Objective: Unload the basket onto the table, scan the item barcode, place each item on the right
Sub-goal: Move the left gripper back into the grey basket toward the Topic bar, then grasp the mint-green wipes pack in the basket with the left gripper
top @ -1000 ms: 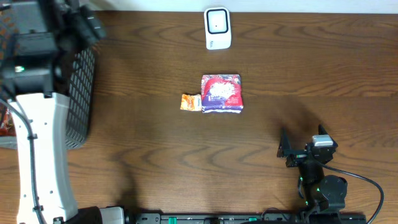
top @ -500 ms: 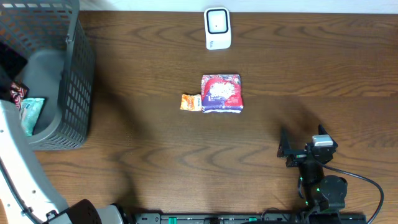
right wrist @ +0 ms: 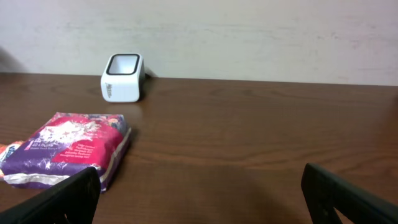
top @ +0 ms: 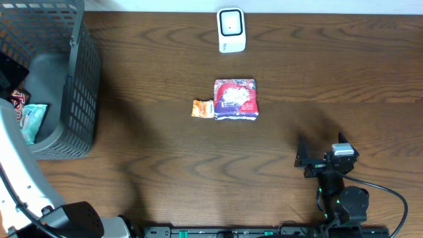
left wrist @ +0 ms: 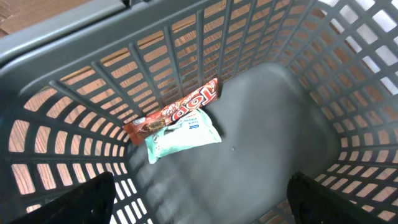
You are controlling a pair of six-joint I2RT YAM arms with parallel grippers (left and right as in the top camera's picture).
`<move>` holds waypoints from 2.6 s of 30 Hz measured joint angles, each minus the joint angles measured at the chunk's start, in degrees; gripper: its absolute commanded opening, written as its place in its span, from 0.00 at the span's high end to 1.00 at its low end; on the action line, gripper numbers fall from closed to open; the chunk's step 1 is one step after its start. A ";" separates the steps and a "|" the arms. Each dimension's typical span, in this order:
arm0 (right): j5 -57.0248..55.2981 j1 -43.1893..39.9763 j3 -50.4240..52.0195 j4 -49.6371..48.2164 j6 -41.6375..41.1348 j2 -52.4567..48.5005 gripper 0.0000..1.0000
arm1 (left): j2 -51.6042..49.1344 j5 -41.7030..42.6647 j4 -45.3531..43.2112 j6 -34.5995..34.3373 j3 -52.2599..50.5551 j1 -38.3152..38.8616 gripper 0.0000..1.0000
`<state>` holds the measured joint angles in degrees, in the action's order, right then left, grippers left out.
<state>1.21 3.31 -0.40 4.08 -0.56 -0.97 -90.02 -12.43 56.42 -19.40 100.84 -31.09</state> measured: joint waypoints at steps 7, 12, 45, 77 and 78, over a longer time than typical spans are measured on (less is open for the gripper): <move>0.00 0.00 0.00 -0.02 0.00 0.00 0.01 | -1.62 0.00 0.00 1.49 -0.02 0.02 0.02; 0.00 0.00 0.00 -0.02 0.00 0.00 0.01 | -1.66 0.00 0.00 1.51 -0.04 0.00 0.02; 0.00 0.00 0.00 -0.02 0.00 0.00 0.01 | -10.88 -3.65 -0.46 12.50 -0.11 0.00 0.01; 0.00 0.00 0.00 -0.02 0.00 0.00 0.01 | -17.44 -4.26 -2.27 27.12 -1.79 -0.37 0.07; 0.00 0.00 0.00 0.00 0.00 0.00 0.01 | -18.12 -4.26 -2.23 27.87 -2.08 -0.42 0.10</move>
<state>1.21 3.31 -0.40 4.08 -0.56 -0.97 -108.14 -16.69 54.19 8.47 98.76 -31.51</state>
